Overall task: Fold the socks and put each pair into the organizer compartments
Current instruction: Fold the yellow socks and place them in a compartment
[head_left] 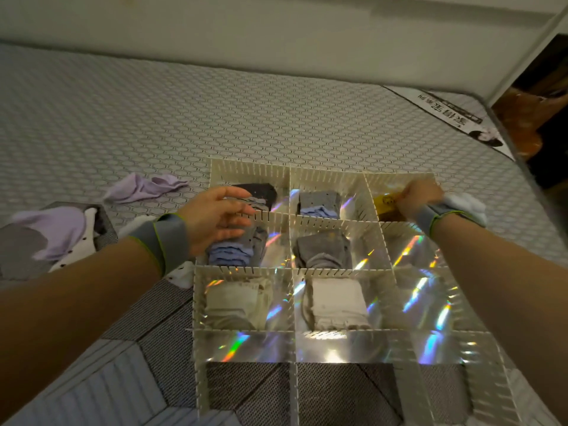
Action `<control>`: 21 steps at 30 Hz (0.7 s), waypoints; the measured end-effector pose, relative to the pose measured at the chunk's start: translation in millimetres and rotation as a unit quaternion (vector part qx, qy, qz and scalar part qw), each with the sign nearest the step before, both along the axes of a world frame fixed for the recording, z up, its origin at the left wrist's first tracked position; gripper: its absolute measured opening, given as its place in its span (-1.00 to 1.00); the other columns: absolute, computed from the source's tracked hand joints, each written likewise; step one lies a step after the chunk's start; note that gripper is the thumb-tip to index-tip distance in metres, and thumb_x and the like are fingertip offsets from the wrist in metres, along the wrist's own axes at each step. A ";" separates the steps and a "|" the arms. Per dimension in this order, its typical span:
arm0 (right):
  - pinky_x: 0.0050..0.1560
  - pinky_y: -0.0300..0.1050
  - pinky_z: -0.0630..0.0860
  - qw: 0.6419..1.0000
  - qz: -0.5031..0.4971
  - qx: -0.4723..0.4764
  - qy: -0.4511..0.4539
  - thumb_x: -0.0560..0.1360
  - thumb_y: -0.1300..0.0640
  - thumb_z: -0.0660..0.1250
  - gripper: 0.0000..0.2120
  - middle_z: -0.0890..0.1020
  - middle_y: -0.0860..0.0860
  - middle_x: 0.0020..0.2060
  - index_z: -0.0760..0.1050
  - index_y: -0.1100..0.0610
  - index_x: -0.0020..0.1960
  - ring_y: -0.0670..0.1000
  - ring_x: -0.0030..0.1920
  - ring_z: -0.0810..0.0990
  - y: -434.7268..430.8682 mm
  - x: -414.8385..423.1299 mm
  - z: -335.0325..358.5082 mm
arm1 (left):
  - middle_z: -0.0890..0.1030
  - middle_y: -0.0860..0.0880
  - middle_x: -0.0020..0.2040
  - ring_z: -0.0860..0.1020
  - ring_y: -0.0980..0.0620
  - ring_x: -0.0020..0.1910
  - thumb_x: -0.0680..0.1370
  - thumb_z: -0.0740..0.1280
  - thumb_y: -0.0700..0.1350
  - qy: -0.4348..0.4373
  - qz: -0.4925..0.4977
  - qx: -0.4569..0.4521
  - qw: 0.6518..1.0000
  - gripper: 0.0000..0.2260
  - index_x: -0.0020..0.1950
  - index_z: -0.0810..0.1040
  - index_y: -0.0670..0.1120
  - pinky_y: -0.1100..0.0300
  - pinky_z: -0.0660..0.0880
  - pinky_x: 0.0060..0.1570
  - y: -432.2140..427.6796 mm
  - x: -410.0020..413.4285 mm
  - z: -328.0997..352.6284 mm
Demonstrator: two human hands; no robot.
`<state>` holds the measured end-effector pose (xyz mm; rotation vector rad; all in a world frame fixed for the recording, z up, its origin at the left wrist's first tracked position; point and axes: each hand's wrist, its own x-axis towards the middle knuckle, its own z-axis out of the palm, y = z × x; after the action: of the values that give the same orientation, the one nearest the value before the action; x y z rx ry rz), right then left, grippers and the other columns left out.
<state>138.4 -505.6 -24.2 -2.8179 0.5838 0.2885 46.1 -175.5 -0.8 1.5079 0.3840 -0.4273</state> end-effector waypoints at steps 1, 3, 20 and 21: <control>0.07 -0.05 0.47 0.999 0.014 -0.030 0.021 0.57 0.13 0.18 -0.71 0.61 0.22 0.07 0.56 0.29 0.12 0.21 0.13 0.57 3.5 -1.0 -0.4 | 0.61 -0.05 -0.15 0.58 0.06 -0.27 0.58 0.17 -0.26 0.000 0.006 0.001 1.000 -0.82 0.08 0.50 -0.06 0.14 0.51 -0.11 5.9 -0.5 0.7; 0.10 -0.02 0.43 0.998 0.017 -0.039 0.038 0.58 0.14 0.18 -0.68 0.57 0.23 0.10 0.51 0.35 0.17 0.22 0.18 0.53 7.7 -5.8 -2.3 | 0.61 -0.05 -0.13 0.57 0.05 -0.24 0.59 0.17 -0.24 0.003 0.019 -0.005 1.000 -0.82 0.09 0.51 -0.06 0.14 0.51 -0.10 17.6 -1.7 3.0; 0.03 -0.03 0.51 0.993 0.074 0.017 -0.086 0.48 0.34 0.19 -0.71 0.65 0.21 0.04 0.65 0.19 0.05 0.24 0.03 0.57 16.6 -20.9 36.9 | 0.61 -0.07 -0.12 0.58 0.00 -0.18 0.59 0.16 -0.25 0.028 0.078 0.057 0.995 -0.82 -0.01 0.53 -0.06 0.26 0.60 -0.38 95.4 -43.4 32.3; 0.06 -0.05 0.48 0.993 0.066 0.033 -0.097 0.47 0.35 0.19 -0.69 0.64 0.20 0.08 0.64 0.18 0.08 0.24 0.08 0.56 15.4 -22.9 39.1 | 0.61 -0.08 -0.12 0.58 -0.01 -0.18 0.59 0.16 -0.25 0.027 0.078 0.060 0.995 -0.82 0.00 0.53 -0.07 0.26 0.60 -0.38 97.2 -45.1 33.9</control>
<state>115.5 -490.2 14.9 -2.7827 0.3416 0.0554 1.0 -78.3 33.2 1.5713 0.5745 -0.3277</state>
